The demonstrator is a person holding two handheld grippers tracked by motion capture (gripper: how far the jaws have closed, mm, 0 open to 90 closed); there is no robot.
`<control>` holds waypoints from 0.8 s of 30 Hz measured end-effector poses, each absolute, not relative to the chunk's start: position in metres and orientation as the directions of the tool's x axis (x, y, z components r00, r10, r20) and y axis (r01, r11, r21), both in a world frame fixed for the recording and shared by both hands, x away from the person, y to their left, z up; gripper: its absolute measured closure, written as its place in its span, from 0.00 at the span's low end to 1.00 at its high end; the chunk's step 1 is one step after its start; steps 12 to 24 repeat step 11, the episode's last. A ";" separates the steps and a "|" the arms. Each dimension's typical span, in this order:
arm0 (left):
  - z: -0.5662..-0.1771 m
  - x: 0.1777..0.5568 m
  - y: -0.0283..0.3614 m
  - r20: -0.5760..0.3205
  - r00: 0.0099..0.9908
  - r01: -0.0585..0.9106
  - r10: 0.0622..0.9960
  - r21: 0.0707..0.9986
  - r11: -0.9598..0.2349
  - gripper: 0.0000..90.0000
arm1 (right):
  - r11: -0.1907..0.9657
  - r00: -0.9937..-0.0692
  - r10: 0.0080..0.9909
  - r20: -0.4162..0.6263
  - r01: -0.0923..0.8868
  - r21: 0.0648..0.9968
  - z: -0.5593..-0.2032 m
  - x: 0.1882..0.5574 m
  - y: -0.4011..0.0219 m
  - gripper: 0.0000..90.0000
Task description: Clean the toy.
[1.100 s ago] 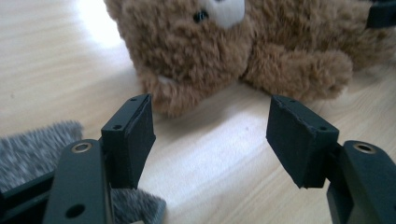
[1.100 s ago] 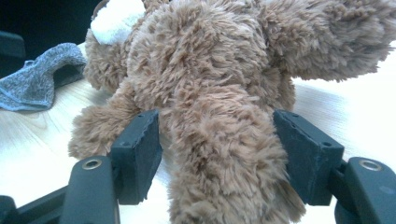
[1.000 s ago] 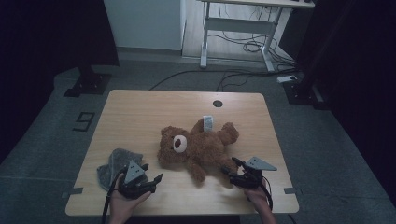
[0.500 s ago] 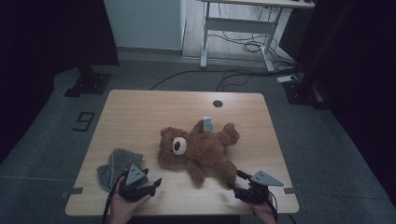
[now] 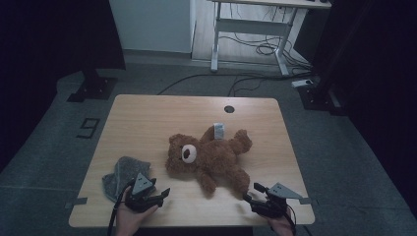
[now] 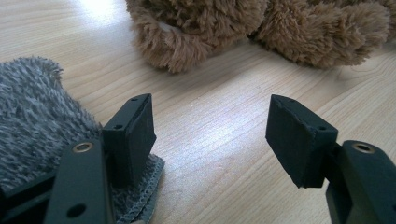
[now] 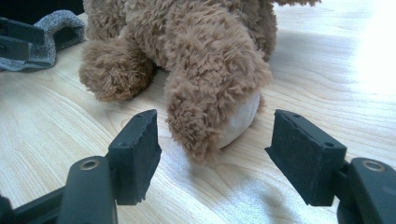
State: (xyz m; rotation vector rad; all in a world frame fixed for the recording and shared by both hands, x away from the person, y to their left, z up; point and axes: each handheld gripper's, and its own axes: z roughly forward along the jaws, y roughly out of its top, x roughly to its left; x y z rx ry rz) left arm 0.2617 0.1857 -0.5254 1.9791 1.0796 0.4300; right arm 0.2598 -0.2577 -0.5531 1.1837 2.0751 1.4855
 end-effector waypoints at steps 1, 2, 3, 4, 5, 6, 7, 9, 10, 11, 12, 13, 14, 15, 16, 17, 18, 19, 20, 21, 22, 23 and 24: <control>-0.525 0.262 0.186 -0.084 0.574 0.535 0.815 0.791 -0.295 0.36 | 0.112 -0.601 0.775 0.194 0.433 0.895 -0.553 0.260 -0.258 0.35; -0.526 0.262 0.186 -0.085 0.573 0.537 0.815 0.791 -0.295 0.36 | 0.110 -0.600 0.776 0.194 0.432 0.895 -0.553 0.260 -0.258 0.35; -0.526 0.262 0.187 -0.087 0.573 0.537 0.815 0.791 -0.293 0.36 | 0.111 -0.601 0.776 0.194 0.432 0.895 -0.552 0.260 -0.258 0.35; -0.526 0.262 0.187 -0.088 0.573 0.538 0.815 0.791 -0.292 0.36 | 0.110 -0.601 0.776 0.194 0.431 0.895 -0.552 0.260 -0.258 0.35; -0.526 0.262 0.187 -0.090 0.572 0.538 0.816 0.792 -0.290 0.36 | 0.110 -0.600 0.776 0.193 0.430 0.896 -0.552 0.260 -0.258 0.35; -0.525 0.262 0.187 -0.091 0.572 0.538 0.816 0.792 -0.289 0.36 | 0.110 -0.600 0.776 0.193 0.430 0.896 -0.552 0.260 -0.259 0.35; -0.525 0.262 0.187 -0.091 0.571 0.538 0.816 0.792 -0.288 0.36 | 0.111 -0.601 0.775 0.193 0.432 0.895 -0.552 0.260 -0.259 0.35; -0.525 0.262 0.187 -0.092 0.571 0.539 0.816 0.792 -0.288 0.36 | 0.111 -0.602 0.775 0.193 0.430 0.896 -0.552 0.260 -0.259 0.35; -0.525 0.262 0.188 -0.092 0.572 0.539 0.815 0.792 -0.288 0.36 | 0.109 -0.601 0.775 0.193 0.429 0.897 -0.552 0.260 -0.259 0.35; -0.525 0.263 0.188 -0.091 0.573 0.539 0.815 0.790 -0.291 0.36 | 0.110 -0.602 0.775 0.192 0.427 0.898 -0.552 0.260 -0.259 0.35; -0.525 0.263 0.188 -0.091 0.573 0.539 0.815 0.790 -0.291 0.36 | 0.110 -0.602 0.775 0.192 0.427 0.898 -0.552 0.260 -0.259 0.35; -0.525 0.263 0.188 -0.091 0.573 0.539 0.815 0.790 -0.291 0.36 | 0.110 -0.602 0.775 0.192 0.427 0.898 -0.552 0.260 -0.259 0.35; -0.525 0.263 0.188 -0.091 0.573 0.539 0.815 0.790 -0.291 0.36 | 0.110 -0.602 0.775 0.192 0.427 0.898 -0.552 0.260 -0.259 0.35; -0.525 0.263 0.188 -0.091 0.573 0.539 0.815 0.790 -0.291 0.36 | 0.110 -0.602 0.775 0.192 0.427 0.898 -0.552 0.260 -0.259 0.35; -0.525 0.263 0.188 -0.091 0.573 0.539 0.815 0.790 -0.291 0.36 | 0.110 -0.602 0.775 0.192 0.427 0.898 -0.552 0.260 -0.259 0.35; -0.525 0.263 0.188 -0.091 0.573 0.539 0.815 0.790 -0.291 0.36 | 0.110 -0.602 0.775 0.192 0.427 0.898 -0.552 0.260 -0.259 0.35; -0.525 0.263 0.188 -0.091 0.573 0.539 0.815 0.790 -0.291 0.36 | 0.110 -0.602 0.775 0.192 0.427 0.898 -0.552 0.260 -0.259 0.35; -0.525 0.263 0.188 -0.091 0.573 0.539 0.815 0.790 -0.291 0.36 | 0.110 -0.602 0.775 0.192 0.427 0.898 -0.552 0.260 -0.259 0.35; -0.525 0.263 0.188 -0.091 0.573 0.539 0.815 0.790 -0.291 0.36 | 0.110 -0.602 0.775 0.192 0.427 0.898 -0.552 0.260 -0.259 0.35; -0.525 0.263 0.188 -0.091 0.573 0.539 0.815 0.790 -0.291 0.36 | 0.110 -0.602 0.775 0.192 0.427 0.898 -0.552 0.260 -0.259 0.35; -0.525 0.263 0.188 -0.091 0.573 0.539 0.815 0.790 -0.291 0.36 | 0.110 -0.602 0.775 0.192 0.427 0.898 -0.552 0.260 -0.259 0.35; -0.525 0.263 0.188 -0.091 0.573 0.539 0.815 0.790 -0.291 0.36 | 0.110 -0.602 0.775 0.192 0.427 0.898 -0.552 0.260 -0.259 0.35; -0.525 0.263 0.188 -0.091 0.573 0.539 0.815 0.790 -0.291 0.36 | 0.110 -0.602 0.775 0.192 0.427 0.898 -0.552 0.260 -0.259 0.35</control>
